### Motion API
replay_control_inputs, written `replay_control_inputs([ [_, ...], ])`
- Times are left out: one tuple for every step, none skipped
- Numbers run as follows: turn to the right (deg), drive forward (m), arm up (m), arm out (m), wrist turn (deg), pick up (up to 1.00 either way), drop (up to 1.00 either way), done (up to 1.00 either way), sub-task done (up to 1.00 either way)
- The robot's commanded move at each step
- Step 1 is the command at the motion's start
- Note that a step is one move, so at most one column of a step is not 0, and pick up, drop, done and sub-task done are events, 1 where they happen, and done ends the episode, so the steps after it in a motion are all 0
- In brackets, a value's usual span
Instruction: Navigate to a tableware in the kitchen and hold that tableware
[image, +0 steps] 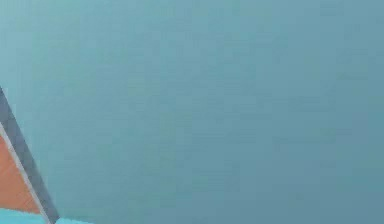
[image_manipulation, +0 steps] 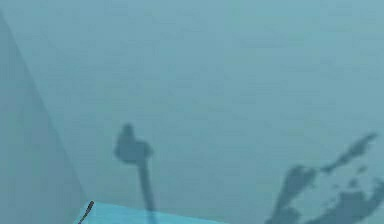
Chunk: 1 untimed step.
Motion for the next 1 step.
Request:
replay_control_inputs([
  [3.0,0.00,0.00,0.00,0.0,0.00,0.00,0.00,0.00],
])
